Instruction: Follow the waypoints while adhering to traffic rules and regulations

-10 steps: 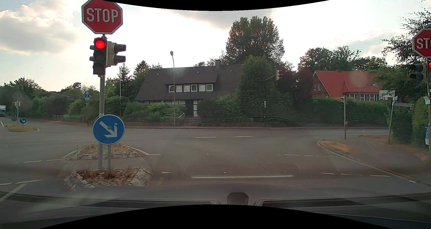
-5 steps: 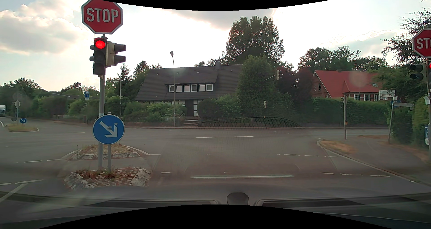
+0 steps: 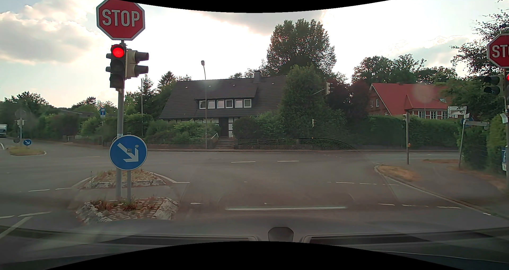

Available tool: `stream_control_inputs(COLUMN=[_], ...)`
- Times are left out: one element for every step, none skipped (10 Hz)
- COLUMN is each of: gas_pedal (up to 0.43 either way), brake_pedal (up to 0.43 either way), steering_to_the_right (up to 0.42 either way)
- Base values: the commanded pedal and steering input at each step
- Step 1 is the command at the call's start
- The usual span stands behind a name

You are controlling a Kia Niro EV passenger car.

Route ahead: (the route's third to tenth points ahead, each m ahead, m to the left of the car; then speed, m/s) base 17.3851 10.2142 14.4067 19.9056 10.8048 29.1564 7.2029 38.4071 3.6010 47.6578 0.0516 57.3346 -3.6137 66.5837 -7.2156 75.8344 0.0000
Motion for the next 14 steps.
stream_control_inputs(gas_pedal=[0.000, 0.000, 0.000, 0.000, 0.000, 0.000, 0.000, 0.000, 0.000, 0.000, 0.000, 0.000, 0.000, 0.000], brake_pedal=[0.250, 0.250, 0.250, 0.250, 0.250, 0.250, 0.250, 0.250, 0.250, 0.250, 0.250, 0.250, 0.250, 0.250], steering_to_the_right=[-0.005, -0.006, -0.005, -0.005, -0.006, -0.005, -0.005, -0.006, -0.005, -0.005, -0.005, -0.005, -0.005, -0.005])
